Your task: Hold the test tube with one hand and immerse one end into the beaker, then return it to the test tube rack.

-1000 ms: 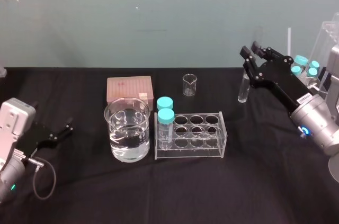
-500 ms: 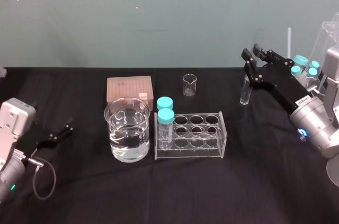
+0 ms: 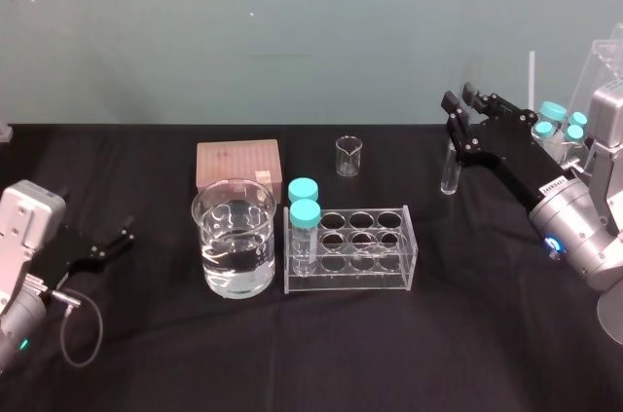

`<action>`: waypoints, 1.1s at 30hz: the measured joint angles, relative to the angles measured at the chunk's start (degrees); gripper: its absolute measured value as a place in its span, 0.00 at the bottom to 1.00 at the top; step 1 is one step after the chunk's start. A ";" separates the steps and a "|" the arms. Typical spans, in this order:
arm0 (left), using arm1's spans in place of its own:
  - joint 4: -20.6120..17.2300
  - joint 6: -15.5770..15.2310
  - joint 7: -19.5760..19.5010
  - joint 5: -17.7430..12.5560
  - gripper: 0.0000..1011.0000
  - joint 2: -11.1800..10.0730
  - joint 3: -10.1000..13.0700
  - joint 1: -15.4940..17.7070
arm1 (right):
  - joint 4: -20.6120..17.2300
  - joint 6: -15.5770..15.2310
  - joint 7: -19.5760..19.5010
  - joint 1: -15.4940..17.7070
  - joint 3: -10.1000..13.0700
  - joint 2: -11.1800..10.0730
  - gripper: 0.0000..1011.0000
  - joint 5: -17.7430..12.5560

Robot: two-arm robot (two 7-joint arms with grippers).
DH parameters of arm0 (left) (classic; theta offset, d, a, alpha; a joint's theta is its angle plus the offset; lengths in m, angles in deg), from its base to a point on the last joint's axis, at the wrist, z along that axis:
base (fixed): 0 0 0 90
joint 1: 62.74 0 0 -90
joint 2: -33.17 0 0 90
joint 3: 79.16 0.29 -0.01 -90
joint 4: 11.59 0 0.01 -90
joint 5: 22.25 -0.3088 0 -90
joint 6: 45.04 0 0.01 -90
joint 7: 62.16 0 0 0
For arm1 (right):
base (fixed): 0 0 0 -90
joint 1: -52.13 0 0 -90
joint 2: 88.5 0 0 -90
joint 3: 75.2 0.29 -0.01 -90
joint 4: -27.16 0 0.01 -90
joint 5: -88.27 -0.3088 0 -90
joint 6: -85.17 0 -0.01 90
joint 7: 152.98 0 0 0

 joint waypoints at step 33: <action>0.00 0.00 0.00 0.00 0.99 0.00 0.00 0.00 | 0.66 0.02 0.97 -0.28 0.09 0.32 0.24 -1.09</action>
